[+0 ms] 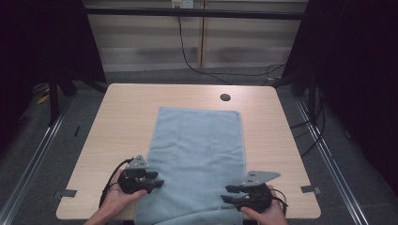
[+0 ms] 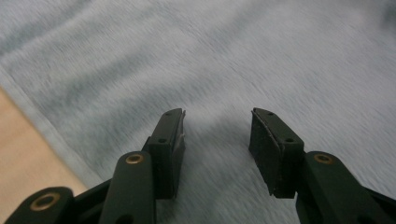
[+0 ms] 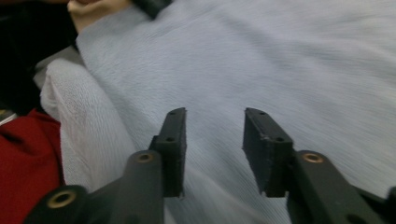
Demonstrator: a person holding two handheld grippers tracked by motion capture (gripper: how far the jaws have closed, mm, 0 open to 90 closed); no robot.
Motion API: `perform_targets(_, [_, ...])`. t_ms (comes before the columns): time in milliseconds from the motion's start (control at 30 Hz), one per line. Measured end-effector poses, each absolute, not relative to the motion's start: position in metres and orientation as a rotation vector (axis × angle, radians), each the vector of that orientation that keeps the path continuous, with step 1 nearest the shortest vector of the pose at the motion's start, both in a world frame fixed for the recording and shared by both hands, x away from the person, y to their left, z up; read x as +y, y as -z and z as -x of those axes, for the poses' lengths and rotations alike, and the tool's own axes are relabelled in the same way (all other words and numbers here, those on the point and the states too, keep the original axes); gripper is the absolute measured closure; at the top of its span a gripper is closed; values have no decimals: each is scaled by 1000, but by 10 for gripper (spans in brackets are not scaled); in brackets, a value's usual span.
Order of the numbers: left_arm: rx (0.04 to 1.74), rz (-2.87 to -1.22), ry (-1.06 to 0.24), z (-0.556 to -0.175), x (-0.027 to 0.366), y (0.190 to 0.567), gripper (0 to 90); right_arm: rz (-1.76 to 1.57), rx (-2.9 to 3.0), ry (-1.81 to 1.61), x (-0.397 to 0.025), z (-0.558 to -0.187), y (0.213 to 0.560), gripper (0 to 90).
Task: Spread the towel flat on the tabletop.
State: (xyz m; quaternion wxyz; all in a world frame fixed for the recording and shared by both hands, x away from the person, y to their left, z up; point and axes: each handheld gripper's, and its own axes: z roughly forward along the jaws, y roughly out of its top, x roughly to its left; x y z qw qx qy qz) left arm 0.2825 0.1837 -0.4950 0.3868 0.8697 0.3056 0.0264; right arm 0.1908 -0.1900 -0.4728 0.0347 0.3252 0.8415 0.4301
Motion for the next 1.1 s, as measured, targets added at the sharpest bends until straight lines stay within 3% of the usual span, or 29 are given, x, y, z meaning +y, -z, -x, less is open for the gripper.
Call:
perform_targets(200, [770, -2203, -98, -288, 186, 498, 553, -982, 2726, -1294, -175, -186, 491, 505])
perform_targets(233, [762, -2208, -117, -287, 186, 498, 554, -981, 2744, -1285, -177, -183, 493, 556])
perform_targets(300, [750, -2223, -154, -284, 184, 498, 561, -948, 2753, -1256, -181, -174, 494, 776])
perform_targets(333, [745, -2225, -160, -283, 183, 498, 561, -946, 2755, -1260, -184, -169, 493, 841])
perform_targets(667, [795, -2200, -147, -287, 192, 498, 595, -1013, 2642, -1163, -230, -140, 474, 874])
perform_targets(700, [813, -2203, -145, -287, 194, 497, 588, -1049, 2628, -1168, -236, -141, 475, 869])
perform_targets(767, [824, -2184, -121, -286, 196, 497, 488, -1074, 2582, -1200, -242, -142, 473, 780])
perform_targets(867, [825, -2145, -77, -292, 199, 494, 463, -1105, 2495, -1265, -247, -150, 467, 612])
perform_targets(1100, [891, -2073, -125, -336, 190, 485, 467, -1115, 2434, -1272, -230, -223, 465, 509])
